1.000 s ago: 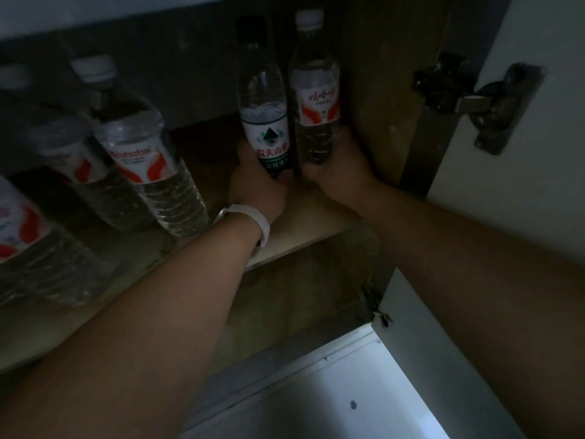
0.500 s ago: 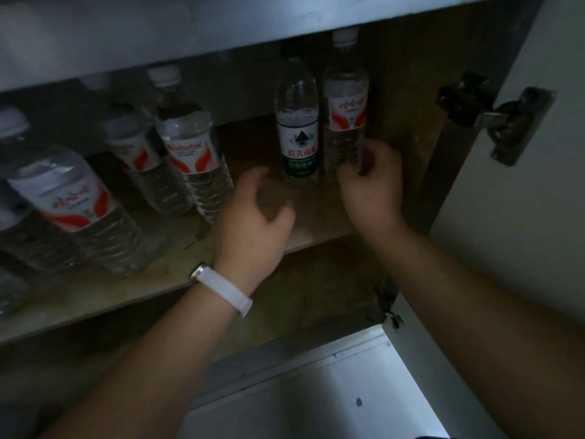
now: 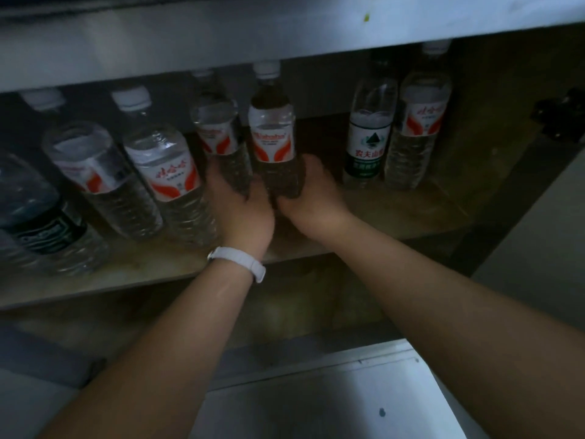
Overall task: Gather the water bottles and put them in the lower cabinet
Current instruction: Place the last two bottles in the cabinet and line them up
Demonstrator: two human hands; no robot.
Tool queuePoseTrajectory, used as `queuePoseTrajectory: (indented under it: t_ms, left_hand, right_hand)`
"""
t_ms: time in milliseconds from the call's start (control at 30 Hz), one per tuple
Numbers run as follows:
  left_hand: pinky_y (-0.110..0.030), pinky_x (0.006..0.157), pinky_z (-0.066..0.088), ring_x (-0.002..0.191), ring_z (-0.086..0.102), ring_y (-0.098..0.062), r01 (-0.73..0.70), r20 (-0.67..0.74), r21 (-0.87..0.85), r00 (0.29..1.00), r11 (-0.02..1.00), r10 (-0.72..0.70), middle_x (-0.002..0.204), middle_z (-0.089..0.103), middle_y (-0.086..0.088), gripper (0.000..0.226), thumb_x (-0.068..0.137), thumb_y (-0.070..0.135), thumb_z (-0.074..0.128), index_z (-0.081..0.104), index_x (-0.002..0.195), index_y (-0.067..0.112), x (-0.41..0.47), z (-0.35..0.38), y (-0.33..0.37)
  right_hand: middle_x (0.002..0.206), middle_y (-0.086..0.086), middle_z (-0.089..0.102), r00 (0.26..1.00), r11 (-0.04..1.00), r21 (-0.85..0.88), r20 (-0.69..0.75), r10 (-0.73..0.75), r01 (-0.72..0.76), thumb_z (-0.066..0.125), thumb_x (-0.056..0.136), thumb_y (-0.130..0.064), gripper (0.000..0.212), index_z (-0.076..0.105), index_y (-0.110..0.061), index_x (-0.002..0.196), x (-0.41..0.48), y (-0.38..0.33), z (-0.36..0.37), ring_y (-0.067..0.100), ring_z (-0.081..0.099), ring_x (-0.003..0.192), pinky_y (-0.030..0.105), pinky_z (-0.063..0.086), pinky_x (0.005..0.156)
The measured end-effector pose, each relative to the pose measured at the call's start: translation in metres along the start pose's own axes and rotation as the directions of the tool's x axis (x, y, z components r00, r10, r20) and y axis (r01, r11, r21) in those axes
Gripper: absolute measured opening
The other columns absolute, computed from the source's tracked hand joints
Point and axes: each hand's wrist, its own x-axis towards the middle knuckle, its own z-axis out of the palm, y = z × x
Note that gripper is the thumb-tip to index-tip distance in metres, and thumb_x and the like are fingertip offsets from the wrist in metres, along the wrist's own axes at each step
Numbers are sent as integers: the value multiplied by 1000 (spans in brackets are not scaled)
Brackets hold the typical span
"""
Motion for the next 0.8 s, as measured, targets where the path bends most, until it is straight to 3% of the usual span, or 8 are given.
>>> queuePoseTrajectory:
  t_ms: [100, 167, 233, 300, 367, 533, 667, 800]
  left_hand:
    - [-47, 120, 33, 139, 47, -18, 6, -95, 225, 995, 974, 16, 150, 50, 3, 64, 91, 54, 56, 41, 147, 28, 20, 9, -5]
    - [-32, 125, 13, 147, 35, -20, 15, -113, 297, 993, 955, 19, 160, 38, -2, 68, 97, 48, 57, 33, 154, 22, 30, 12, -8]
    - [-24, 119, 6, 150, 28, -20, 39, -129, 295, 992, 955, 0, 164, 32, -4, 69, 99, 39, 60, 27, 156, 18, 37, 15, -10]
    - [-38, 126, 15, 150, 31, -22, 60, -143, 274, 989, 960, -21, 163, 34, -5, 70, 97, 40, 62, 29, 156, 20, 43, 20, -15]
    - [-48, 123, 26, 147, 37, -23, 79, -139, 255, 989, 964, -44, 159, 40, -4, 70, 94, 45, 63, 33, 153, 23, 49, 23, -23]
    - [-51, 118, 33, 143, 43, -28, 58, -106, 360, 994, 931, -21, 154, 45, -8, 67, 94, 48, 57, 37, 151, 20, 51, 23, -37]
    - [-52, 115, 38, 138, 47, -31, 34, -79, 389, 997, 921, -3, 149, 50, -9, 71, 89, 56, 52, 40, 148, 20, 45, 22, -40]
    - [-50, 110, 43, 128, 55, -29, 8, -20, 361, 1000, 932, -1, 139, 57, -6, 58, 91, 41, 64, 46, 142, 23, 45, 19, -36]
  right_hand:
    - [119, -5, 60, 999, 999, -21, -12, 41, -41, 65, 85, -51, 41, 53, -32, 119, 13, 1, 15, 12, 60, 101, 30, 52, 79]
    - [121, -5, 58, 995, 995, -47, -48, 82, -84, 67, 81, -52, 52, 50, -30, 125, 19, 4, 22, 13, 59, 101, 30, 52, 79]
    - [116, -7, 59, 991, 993, -62, -97, 95, -102, 71, 81, -48, 53, 50, -26, 125, 25, 6, 28, 13, 60, 100, 26, 50, 74]
    - [110, -13, 52, 987, 993, -19, -115, 114, -117, 71, 83, -46, 56, 47, -24, 128, 27, 6, 30, 7, 54, 94, 17, 40, 66]
    - [112, -8, 51, 986, 992, -18, -109, 123, -126, 72, 83, -45, 62, 43, -22, 133, 27, 6, 29, 9, 53, 97, 17, 37, 66]
    - [128, 2, 58, 986, 992, -63, -130, 102, -111, 80, 76, -36, 74, 41, -17, 135, 30, 15, 23, 21, 58, 117, 26, 42, 80]
    - [126, 1, 59, 983, 987, -118, -161, 89, -108, 81, 73, -30, 74, 42, -16, 134, 33, 25, 10, 21, 58, 116, 26, 40, 78]
    - [121, -3, 61, 979, 989, -114, -189, 76, -99, 80, 74, -31, 69, 45, -19, 132, 38, 40, -1, 15, 60, 110, 23, 41, 76]
